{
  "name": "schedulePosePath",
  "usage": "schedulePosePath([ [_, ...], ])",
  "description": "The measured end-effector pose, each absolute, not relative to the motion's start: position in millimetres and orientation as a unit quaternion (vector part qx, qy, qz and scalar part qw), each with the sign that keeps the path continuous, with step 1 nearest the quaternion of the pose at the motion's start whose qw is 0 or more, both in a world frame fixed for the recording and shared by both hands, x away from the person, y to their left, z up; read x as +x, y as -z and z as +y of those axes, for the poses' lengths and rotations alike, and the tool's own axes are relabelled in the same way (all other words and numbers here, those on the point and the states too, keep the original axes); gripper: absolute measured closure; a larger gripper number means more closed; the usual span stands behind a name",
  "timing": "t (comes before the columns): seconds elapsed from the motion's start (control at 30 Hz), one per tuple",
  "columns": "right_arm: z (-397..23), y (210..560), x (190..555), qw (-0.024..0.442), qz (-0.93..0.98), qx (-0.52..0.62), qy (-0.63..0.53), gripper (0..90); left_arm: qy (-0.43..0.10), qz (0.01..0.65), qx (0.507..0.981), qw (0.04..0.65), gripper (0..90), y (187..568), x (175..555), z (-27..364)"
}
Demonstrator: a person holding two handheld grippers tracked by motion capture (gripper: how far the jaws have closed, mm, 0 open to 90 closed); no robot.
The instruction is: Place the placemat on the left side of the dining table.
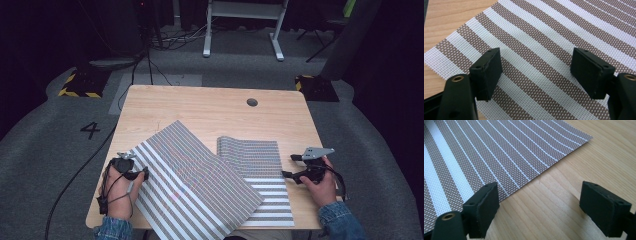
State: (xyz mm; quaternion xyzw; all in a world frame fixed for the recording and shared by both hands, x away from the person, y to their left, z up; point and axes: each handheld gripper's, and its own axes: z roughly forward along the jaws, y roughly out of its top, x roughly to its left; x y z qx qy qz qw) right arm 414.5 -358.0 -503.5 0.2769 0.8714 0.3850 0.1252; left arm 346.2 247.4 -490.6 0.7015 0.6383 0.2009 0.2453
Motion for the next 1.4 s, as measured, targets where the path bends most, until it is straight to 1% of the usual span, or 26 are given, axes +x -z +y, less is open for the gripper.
schedulePosePath([
  [0.17,-358.0,503.5,414.5,0.125,0.871,0.277,-0.385,16.2,-0.204,0.631,0.705,0.250,27.2,491.3,347.0,246.4],
  [0.23,-358.0,503.5,414.5,0.125,0.871,0.277,-0.385,16.2,-0.202,0.626,0.711,0.251,31.1,490.2,348.4,244.7],
  [0.3,-358.0,503.5,414.6,0.126,0.871,0.276,-0.385,16.2,-0.197,0.620,0.717,0.250,38.2,488.3,349.3,241.9],
  [0.43,-358.0,503.5,414.5,0.125,0.871,0.277,-0.385,16.2,-0.187,0.591,0.742,0.254,63.2,485.6,349.8,232.5],
  [0.47,-358.0,503.5,414.5,0.125,0.871,0.277,-0.385,16.2,-0.191,0.587,0.745,0.253,69.8,485.4,349.8,231.2],
  [0.57,-358.0,503.5,414.5,0.125,0.871,0.277,-0.385,16.2,-0.196,0.562,0.765,0.246,79.0,484.8,349.7,228.2],
  [0.63,-358.0,503.5,414.6,0.126,0.871,0.276,-0.385,16.2,-0.194,0.544,0.779,0.245,82.8,482.2,350.5,228.6],
  [0.73,-358.0,503.5,414.6,0.126,0.871,0.276,-0.385,16.2,-0.204,0.537,0.771,0.274,85.3,474.5,349.6,228.0],
  [0.93,-358.0,503.5,414.6,0.126,0.871,0.276,-0.385,16.2,-0.235,0.514,0.765,0.308,86.1,443.3,350.2,227.4],
  [1.07,-357.8,503.8,414.7,0.126,0.871,0.277,-0.387,16.2,-0.269,0.496,0.764,0.312,86.2,417.5,356.7,231.5],
  [1.2,-358.0,503.5,414.7,0.126,0.871,0.276,-0.385,16.2,-0.298,0.484,0.762,0.311,86.2,395.2,371.0,236.9],
  [1.4,-357.8,503.8,414.9,0.126,0.871,0.277,-0.387,16.2,-0.318,0.475,0.761,0.308,86.2,377.0,391.6,242.2],
])
